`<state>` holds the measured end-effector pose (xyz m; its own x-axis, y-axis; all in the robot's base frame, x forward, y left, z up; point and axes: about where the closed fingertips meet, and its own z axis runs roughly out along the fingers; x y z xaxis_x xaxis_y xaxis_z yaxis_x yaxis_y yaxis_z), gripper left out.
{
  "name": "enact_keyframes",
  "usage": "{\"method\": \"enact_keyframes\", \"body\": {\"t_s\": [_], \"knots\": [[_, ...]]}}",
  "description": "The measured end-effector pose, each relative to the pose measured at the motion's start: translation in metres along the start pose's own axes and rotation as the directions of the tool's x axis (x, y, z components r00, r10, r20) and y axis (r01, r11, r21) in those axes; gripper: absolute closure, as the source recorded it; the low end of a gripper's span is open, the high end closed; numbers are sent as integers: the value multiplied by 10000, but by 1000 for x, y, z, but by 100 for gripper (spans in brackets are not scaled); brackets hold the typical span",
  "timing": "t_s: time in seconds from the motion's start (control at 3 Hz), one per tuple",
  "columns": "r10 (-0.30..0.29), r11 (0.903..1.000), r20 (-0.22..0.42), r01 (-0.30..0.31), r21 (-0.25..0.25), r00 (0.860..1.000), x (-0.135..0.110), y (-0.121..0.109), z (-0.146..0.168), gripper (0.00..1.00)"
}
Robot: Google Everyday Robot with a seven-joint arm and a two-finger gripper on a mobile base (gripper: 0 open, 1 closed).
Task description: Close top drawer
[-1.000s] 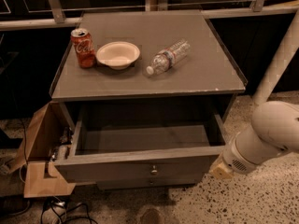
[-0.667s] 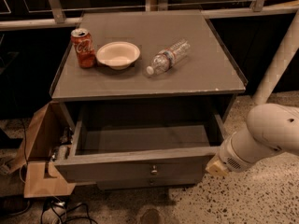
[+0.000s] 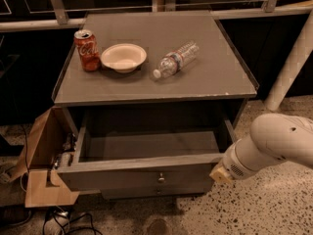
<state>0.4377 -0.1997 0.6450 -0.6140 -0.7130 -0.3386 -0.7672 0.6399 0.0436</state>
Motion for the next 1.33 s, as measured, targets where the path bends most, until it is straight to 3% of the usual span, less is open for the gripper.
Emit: {"method": "enact_keyframes", "body": {"t_s": [0.67, 1.33], "knots": [[450, 9983, 1158, -490, 318, 9923, -42, -17, 5, 100], [750, 9932, 2263, -930, 701, 9712, -89, -47, 4, 100]]}}
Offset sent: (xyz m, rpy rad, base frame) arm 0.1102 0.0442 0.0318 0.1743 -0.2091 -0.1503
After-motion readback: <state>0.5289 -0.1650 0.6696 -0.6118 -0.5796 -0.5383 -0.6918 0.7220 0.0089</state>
